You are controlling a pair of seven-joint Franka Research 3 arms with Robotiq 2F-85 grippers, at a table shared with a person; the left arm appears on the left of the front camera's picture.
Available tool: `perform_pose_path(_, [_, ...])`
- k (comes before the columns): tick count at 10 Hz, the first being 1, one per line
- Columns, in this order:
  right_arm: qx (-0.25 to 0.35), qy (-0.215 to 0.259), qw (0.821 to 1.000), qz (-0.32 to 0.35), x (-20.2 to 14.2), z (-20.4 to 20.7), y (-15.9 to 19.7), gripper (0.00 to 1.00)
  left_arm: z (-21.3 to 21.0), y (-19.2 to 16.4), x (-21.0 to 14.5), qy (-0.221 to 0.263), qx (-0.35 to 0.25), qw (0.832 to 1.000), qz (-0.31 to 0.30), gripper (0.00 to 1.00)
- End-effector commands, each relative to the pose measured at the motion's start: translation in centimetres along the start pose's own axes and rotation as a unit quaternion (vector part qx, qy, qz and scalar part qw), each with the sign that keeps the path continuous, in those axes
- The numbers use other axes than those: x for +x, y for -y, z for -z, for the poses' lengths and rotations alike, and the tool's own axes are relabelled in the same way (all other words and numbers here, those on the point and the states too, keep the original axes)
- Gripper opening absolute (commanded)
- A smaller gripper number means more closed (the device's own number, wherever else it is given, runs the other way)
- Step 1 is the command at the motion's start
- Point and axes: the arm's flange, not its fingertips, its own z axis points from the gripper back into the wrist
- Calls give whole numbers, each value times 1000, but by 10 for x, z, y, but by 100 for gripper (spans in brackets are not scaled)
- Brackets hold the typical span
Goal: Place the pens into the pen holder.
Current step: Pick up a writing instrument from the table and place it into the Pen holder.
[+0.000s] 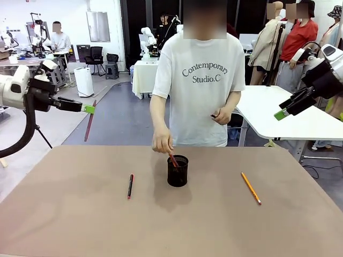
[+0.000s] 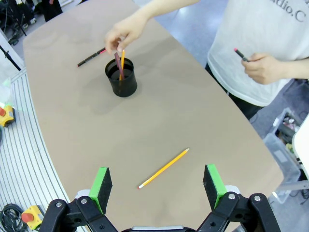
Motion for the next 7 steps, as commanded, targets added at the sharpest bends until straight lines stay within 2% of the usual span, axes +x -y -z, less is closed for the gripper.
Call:
perform_pose_path(1, [4, 10, 1000, 2, 2, -1, 0, 100, 0, 1, 1, 0, 3, 1000, 1, 0])
perform_pose_path(7, [4, 10, 1000, 2, 2, -1, 0, 100, 0, 1, 1, 0, 3, 1000, 1, 0])
